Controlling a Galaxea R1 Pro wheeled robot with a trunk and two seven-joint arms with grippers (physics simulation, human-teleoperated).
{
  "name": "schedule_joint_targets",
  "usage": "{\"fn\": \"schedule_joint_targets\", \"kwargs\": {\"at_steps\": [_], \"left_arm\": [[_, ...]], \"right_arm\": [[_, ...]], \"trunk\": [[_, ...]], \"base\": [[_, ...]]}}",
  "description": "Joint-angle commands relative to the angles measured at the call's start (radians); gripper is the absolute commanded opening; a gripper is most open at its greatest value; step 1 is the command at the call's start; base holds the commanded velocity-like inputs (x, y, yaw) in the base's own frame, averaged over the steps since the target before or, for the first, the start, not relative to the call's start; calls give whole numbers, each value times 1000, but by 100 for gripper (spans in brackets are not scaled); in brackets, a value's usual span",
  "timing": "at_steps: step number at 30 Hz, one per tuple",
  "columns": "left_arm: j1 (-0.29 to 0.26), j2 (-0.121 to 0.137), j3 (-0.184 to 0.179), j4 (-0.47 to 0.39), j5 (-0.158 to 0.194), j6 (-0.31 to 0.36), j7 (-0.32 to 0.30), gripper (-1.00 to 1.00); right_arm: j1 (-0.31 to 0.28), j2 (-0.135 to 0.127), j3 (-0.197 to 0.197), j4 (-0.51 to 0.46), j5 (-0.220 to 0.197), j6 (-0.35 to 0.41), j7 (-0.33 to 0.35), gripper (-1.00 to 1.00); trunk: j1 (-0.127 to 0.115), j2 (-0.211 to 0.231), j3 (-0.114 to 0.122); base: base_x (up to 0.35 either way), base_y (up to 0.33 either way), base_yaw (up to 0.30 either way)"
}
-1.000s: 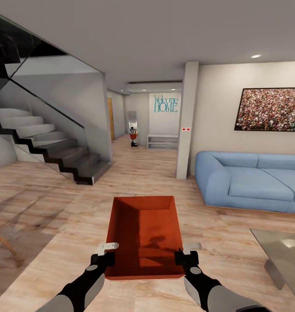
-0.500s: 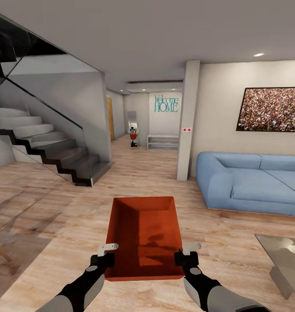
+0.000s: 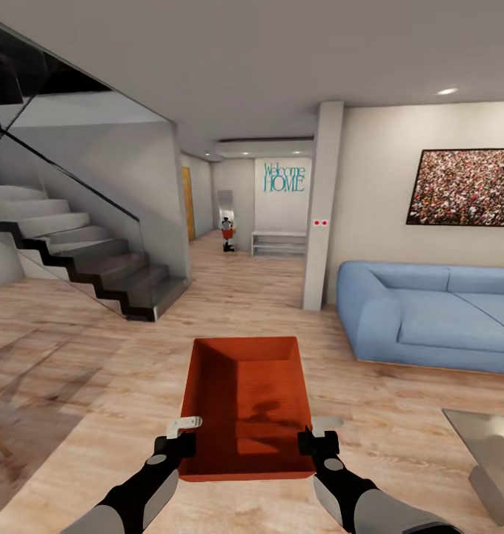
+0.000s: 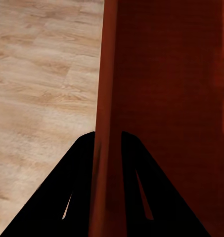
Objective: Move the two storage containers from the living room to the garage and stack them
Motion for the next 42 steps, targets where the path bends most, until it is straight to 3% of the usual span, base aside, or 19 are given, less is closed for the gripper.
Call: {"fn": "schedule_joint_targets", "kwargs": {"at_steps": [1, 18, 19, 42], "left_arm": [[-1, 0, -3, 1, 3, -4, 12, -100], [-1, 0, 1, 3, 0, -4, 10, -100], [-1, 0, 24, 3, -19, -4, 12, -100], [-1, 1, 25, 3, -18, -2, 12, -100]], "right_arm": [[-1, 6, 2, 0, 3, 1, -4, -100], [-1, 3, 108, 0, -103, 1, -7, -100], [-1, 22, -18, 1, 20, 1, -3, -100], [-1, 24, -18, 1, 17, 2, -3, -100]], "trunk": [[1, -1, -2], [1, -1, -2], [1, -1, -2], [1, -1, -2]], "base": [[311, 0, 0], [320, 0, 0], [321, 0, 0], [321, 0, 0]]}}
